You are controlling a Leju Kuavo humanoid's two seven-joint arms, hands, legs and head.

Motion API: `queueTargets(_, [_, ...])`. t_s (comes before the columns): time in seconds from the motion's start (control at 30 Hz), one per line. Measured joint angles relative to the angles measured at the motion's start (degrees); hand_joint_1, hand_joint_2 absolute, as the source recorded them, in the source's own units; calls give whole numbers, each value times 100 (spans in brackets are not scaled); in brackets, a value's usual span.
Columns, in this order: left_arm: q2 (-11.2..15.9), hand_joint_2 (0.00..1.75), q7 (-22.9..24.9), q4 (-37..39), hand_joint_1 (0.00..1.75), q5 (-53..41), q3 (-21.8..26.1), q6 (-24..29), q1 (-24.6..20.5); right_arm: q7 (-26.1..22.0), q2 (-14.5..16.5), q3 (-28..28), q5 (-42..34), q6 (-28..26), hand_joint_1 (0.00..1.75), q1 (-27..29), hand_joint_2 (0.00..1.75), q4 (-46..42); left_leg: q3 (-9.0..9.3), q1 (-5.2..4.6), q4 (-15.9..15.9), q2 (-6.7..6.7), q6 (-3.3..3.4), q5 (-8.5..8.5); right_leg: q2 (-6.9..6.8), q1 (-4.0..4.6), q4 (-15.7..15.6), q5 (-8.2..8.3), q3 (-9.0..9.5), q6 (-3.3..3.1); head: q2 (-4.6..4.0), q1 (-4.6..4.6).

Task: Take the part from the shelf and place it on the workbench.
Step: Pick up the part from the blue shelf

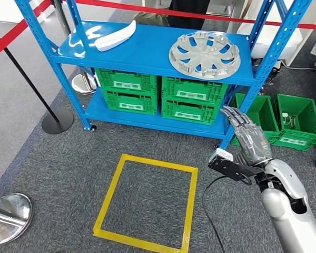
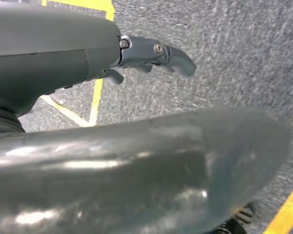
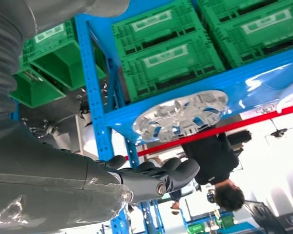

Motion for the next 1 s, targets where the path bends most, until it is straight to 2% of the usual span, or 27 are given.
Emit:
queueTargets(0.07, [7,0,-7,0,0,8,2,-1,13,-9,0,0,-58,-3,0,4,44,-2,-7,12,18,41,-66,-37,-6,-9,-22,6,13,-61,0,-5])
queueTargets(0.1, [6,0,-10,0,0,10,3,1,10,-13,0,-1,-91,-4,0,6,0,-3,-61,13,138,92,-99,-117,-14,-20,-39,4,33,-92,0,-21])
queueTargets(0.13, [5,0,-10,0,0,10,3,4,2,-17,0,-1,-116,-5,0,11,0,-3,-180,16,383,151,-128,-249,-26,-29,-52,-3,55,-119,0,-35])
queueTargets(0.2, [-3,0,-10,0,0,10,4,8,-11,-21,0,0,-141,-4,0,35,0,-2,-590,22,1144,231,-170,-578,-55,-26,-55,-33,83,-156,0,-60])
queueTargets(0.23, [-3,0,-10,0,0,10,4,9,-11,-21,0,1,-145,-4,0,53,0,-1,-777,24,1462,242,-182,-666,-67,-25,-54,-49,98,-161,0,-59])
queueTargets(0.27, [-2,0,-10,0,0,10,4,10,-6,-21,0,1,-148,-3,0,69,0,-1,-880,24,1605,245,-186,-645,-75,-25,-54,-68,118,-158,0,-59])
queueTargets(0.3, [-1,0,-10,0,0,10,4,11,-2,-21,0,1,-150,-3,0,80,0,0,-864,25,1521,248,-182,-507,-79,-26,-54,-90,148,-150,0,-60])
queueTargets(0.33, [0,0,-10,0,0,9,4,12,0,-22,0,1,-150,-3,0,85,0,0,-744,25,1247,252,-172,-296,-81,-28,-54,-115,187,-136,0,-59])
queueTargets(0.37, [0,0,-10,0,0,9,4,13,1,-22,0,1,-151,-3,0,85,0,0,-558,25,858,271,-156,-64,-82,-27,-55,-145,226,-115,0,-62])
queueTargets(0.4, [0,0,-10,0,0,8,4,13,-3,-23,0,1,-151,-3,0,84,0,0,-367,20,474,290,-133,80,-81,-14,-48,-182,259,-88,0,-72])
queueTargets(0.43, [-1,0,-10,0,0,9,4,13,-9,-24,0,1,-151,-3,0,82,0,0,-230,16,201,305,-102,151,-81,0,-51,-211,281,-60,0,-74])
queueTargets(0.5, [-2,0,-10,0,0,9,4,13,-17,-25,0,0,-151,-3,0,82,0,0,-121,6,-20,313,-22,107,-79,23,-58,-232,325,8,0,-75])
queueTargets(0.57, [-3,0,-10,0,0,8,4,13,-13,-26,0,0,-151,-5,0,82,0,0,-70,17,-40,304,61,77,-88,15,-36,-260,355,72,1,-62])
queueTargets(0.6, [-3,0,-10,0,0,8,4,13,-10,-26,0,0,-151,-6,0,79,0,0,-30,22,-47,300,98,59,-93,12,73,-323,312,96,1,-51])
queueTargets(0.67, [1,0,-10,0,0,9,5,13,-10,-24,0,-1,-151,-8,0,78,0,1,43,25,-53,291,153,14,-98,7,636,-570,15,125,1,-31])
queueTargets(0.73, [5,0,-10,0,0,10,7,14,-7,-22,0,-1,-151,-8,0,92,0,2,109,16,-52,282,174,-55,-98,7,1374,-801,-462,142,0,-18])
queueTargets(0.77, [5,0,-10,0,0,10,7,15,0,-22,0,0,-152,-8,0,100,0,2,153,13,-52,275,174,-96,-98,7,1553,-794,-629,147,0,-16])
queueTargets(0.8, [4,0,-10,0,0,10,8,15,7,-22,0,1,-153,-8,0,104,0,2,212,11,-51,267,167,-142,-98,7,1527,-666,-700,147,0,-15])
queueTargets(0.83, [2,0,-10,0,0,10,8,15,12,-22,0,1,-153,-8,0,104,0,2,284,12,-51,260,157,-192,-99,5,1280,-430,-656,144,0,-15])
queueTargets(0.87, [-1,0,-10,0,0,10,8,15,15,-21,0,0,-154,-8,0,104,0,2,357,14,-52,252,140,-249,-99,2,896,-129,-541,136,0,-14])
queueTargets(0.9, [-3,0,-10,0,0,10,9,15,13,-21,0,-1,-155,-8,0,102,0,4,428,11,-46,246,115,-304,-99,3,528,84,-423,123,0,-16])
queueTargets(0.97, [-2,0,-10,0,0,10,10,18,5,-20,-1,-2,-159,-7,0,98,0,6,495,2,-38,234,47,-394,-100,18,96,221,-256,51,0,-16])
queueTargets(1.0, [-1,0,-10,0,0,10,10,19,4,-19,-1,-2,-161,-8,0,98,0,7,517,-4,-34,231,11,-415,-100,30,55,164,-234,3,0,-15])
